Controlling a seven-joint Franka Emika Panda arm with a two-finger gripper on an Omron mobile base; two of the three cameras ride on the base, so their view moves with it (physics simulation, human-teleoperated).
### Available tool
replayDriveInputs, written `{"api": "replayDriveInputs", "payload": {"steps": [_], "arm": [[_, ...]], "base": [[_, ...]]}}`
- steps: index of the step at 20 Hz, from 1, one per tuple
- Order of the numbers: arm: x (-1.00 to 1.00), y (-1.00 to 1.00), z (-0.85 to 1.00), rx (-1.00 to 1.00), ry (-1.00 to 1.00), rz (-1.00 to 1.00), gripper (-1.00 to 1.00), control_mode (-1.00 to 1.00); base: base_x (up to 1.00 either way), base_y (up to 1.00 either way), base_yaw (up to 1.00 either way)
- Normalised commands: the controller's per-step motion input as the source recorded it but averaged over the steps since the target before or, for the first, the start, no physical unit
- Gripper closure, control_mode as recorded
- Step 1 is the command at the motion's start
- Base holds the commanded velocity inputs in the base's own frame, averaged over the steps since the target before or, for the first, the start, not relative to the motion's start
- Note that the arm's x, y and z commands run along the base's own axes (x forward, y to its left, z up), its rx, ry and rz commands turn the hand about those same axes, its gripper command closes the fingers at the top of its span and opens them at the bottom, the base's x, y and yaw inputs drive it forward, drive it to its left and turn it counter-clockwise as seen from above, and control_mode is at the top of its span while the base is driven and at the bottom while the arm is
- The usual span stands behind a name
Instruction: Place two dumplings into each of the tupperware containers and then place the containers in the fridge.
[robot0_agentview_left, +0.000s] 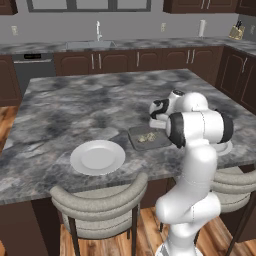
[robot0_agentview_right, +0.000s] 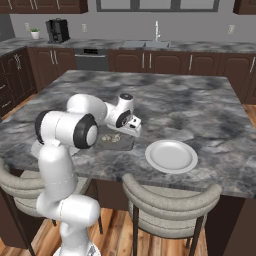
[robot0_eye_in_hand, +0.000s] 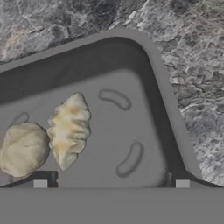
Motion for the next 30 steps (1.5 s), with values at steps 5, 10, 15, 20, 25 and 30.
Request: {"api": "replayDriveInputs", "payload": {"steps": [5, 10, 15, 20, 25, 30], "arm": [[-0.75, -0.13, 0.07, 0.00, -0.02, -0.12, -1.00, -1.00], [0.14, -0.04, 0.00, -0.01, 0.00, -0.06, -1.00, -1.00], [0.39, -0.11, 0.00, 0.00, 0.02, -0.11, -1.00, -1.00], [0.29, -0.18, 0.00, 0.00, 0.06, -0.13, -1.00, -1.00], [0.13, -0.03, -0.27, 0.00, 0.03, -0.03, -1.00, -1.00], [0.26, -0.05, -0.43, 0.01, 0.00, 0.00, -1.00, -1.00]], "base": [[0.00, 0.00, 0.00], [0.00, 0.00, 0.00], [0.00, 0.00, 0.00], [0.00, 0.00, 0.00], [0.00, 0.00, 0.00], [0.00, 0.00, 0.00]]}}
